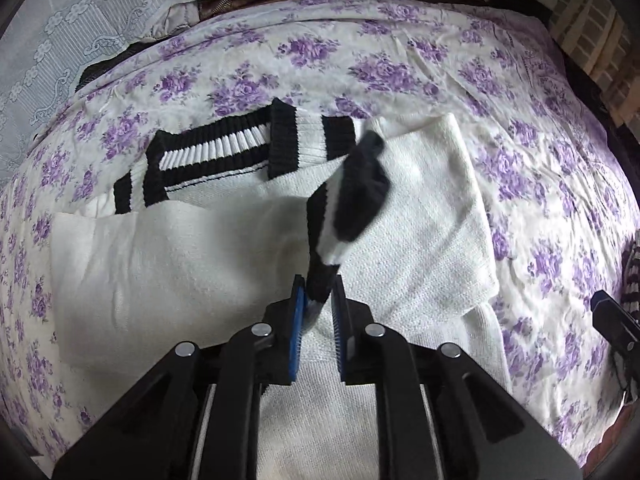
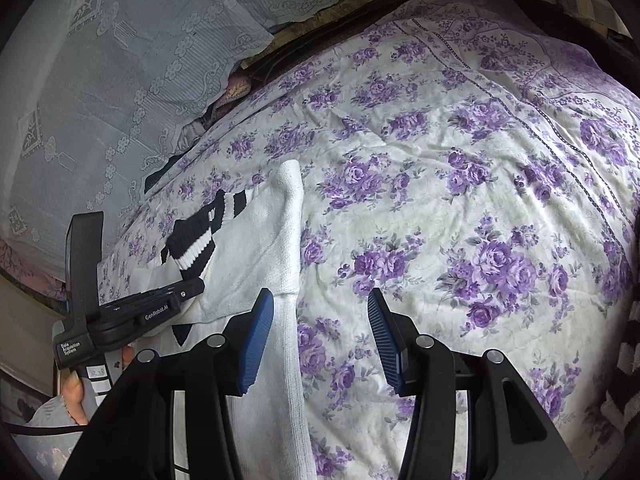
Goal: Fold small clothes
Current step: 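Open the left tool to release the cuff onto the sweater, then grasp the folded striped cuff with the right tool, then straighten the held cuff along the sweater body and open the right tool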
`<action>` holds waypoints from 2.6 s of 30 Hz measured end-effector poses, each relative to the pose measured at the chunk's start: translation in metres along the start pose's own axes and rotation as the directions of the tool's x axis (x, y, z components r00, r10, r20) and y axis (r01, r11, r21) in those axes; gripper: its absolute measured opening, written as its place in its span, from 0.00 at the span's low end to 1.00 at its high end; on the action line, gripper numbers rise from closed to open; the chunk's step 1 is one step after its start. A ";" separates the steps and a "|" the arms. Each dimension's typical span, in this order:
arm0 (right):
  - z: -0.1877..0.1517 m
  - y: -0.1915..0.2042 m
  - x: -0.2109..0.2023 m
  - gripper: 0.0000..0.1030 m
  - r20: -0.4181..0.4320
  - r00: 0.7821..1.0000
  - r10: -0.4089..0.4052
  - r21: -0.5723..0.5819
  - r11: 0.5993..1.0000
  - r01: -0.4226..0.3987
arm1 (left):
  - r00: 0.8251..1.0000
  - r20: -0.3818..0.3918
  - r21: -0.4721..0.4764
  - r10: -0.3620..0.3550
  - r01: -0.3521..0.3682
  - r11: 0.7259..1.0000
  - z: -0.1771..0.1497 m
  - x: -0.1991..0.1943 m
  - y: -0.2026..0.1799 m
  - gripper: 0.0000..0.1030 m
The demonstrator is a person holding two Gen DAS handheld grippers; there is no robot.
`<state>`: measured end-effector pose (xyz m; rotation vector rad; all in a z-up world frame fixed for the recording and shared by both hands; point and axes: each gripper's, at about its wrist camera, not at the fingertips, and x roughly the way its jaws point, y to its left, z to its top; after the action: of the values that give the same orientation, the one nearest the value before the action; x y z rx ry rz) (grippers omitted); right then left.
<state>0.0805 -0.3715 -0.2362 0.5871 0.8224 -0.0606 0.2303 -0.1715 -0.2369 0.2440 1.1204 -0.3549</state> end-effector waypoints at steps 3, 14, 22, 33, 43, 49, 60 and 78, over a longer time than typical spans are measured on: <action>0.002 0.004 0.003 0.48 -0.001 1.000 -0.001 -0.004 1.000 0.001 | 0.999 0.034 0.014 0.009 -0.009 1.000 -0.007 -0.010 0.001 0.65; 0.023 0.064 0.047 0.48 -0.066 0.992 0.108 -0.072 0.991 -0.113 | 0.989 0.041 -0.160 0.143 -0.135 0.978 -0.032 -0.038 0.113 0.67; 0.022 0.094 0.115 0.48 -0.169 0.985 0.042 -0.117 0.991 -0.062 | 0.961 -0.003 -0.293 0.276 -0.265 0.919 -0.035 -0.027 0.191 0.67; 0.028 0.110 0.102 0.04 -0.039 0.998 -0.040 -0.258 0.966 0.028 | 0.958 -0.056 -0.358 0.281 -0.282 0.890 -0.044 -0.007 0.212 0.70; 0.026 0.084 0.110 0.00 -0.053 0.991 -0.127 -0.212 0.971 0.113 | 0.962 -0.042 -0.447 0.270 -0.260 0.856 -0.038 -0.017 0.239 0.71; 0.039 0.127 0.109 0.01 -0.022 0.999 -0.036 -0.308 0.951 0.028 | 0.959 0.021 -0.400 0.281 -0.250 0.882 -0.002 -0.023 0.234 0.71; 0.027 0.126 0.154 0.00 -0.113 0.991 -0.068 -0.300 0.953 0.031 | 0.954 -0.090 -0.378 0.286 -0.298 0.876 -0.004 0.043 0.240 0.74; 0.019 0.145 0.119 0.04 -0.104 0.994 -0.037 -0.362 0.932 -0.004 | 0.958 -0.054 -0.375 0.282 -0.281 0.883 -0.023 0.009 0.231 0.76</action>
<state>0.2144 -0.2391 -0.2425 0.2355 0.9182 0.1079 0.3057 0.0475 -0.2515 0.0600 1.1096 0.1251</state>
